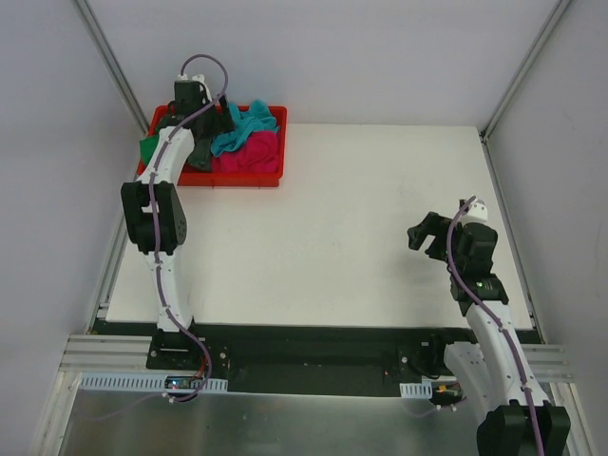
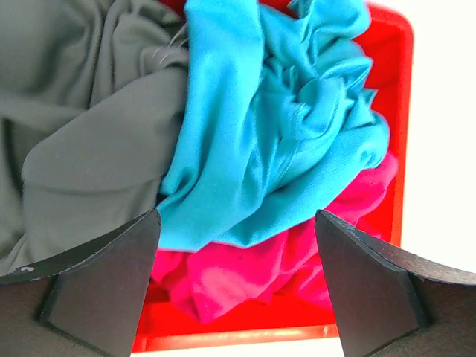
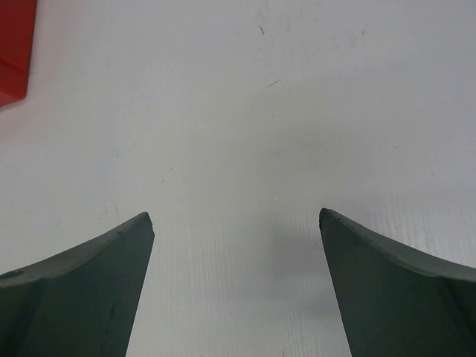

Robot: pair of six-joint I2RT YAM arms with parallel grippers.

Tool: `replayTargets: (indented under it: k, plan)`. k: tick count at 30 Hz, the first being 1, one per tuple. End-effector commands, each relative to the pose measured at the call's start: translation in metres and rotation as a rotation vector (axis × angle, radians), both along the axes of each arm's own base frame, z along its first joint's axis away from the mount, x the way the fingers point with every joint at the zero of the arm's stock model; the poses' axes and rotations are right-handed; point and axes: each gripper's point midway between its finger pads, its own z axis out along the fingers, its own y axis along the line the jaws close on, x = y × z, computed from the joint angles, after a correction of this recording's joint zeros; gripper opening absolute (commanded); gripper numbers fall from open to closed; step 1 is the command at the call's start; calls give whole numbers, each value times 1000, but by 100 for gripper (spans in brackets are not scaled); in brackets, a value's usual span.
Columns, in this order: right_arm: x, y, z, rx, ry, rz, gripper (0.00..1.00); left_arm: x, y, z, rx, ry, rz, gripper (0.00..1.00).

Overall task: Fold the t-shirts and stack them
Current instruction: Grab crumpled tshirt from bin with the left arm

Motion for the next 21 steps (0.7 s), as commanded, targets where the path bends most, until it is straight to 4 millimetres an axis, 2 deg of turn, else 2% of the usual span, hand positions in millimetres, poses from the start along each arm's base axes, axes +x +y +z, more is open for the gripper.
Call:
replayTargets:
  k: [1, 5, 6, 10, 11, 13, 15, 16, 18, 21]
  plan:
    - [9, -2, 21, -21, -55, -3, 96, 24, -12, 8, -63, -42, -41, 82]
    - [10, -5, 19, -32, -46, -15, 96, 44, -15, -2, -92, -50, -36, 73]
    - [10, -6, 18, -32, -43, -20, 96, 46, -33, -6, -98, -48, -62, 71]
    - [11, -8, 17, -43, -37, -27, 96, 56, -43, -21, -119, -39, -82, 53]
    - [11, -8, 17, -45, -36, -26, 96, 57, -47, -21, -126, -40, -100, 41]
    - [11, -9, 17, -47, -31, -32, 96, 55, -53, -16, -137, -45, -121, 3]
    - [11, -8, 17, -45, -30, -30, 96, 53, -57, 6, -138, -81, -131, 0]
    - [11, -8, 17, -45, -30, -26, 96, 52, -59, 24, -132, -114, -134, 0]
    - [11, -6, 18, -40, -33, -19, 96, 48, -60, 73, -120, -200, -131, 0]
    - [10, -4, 22, -33, -45, -8, 96, 29, -64, 165, -135, -358, -130, 0]
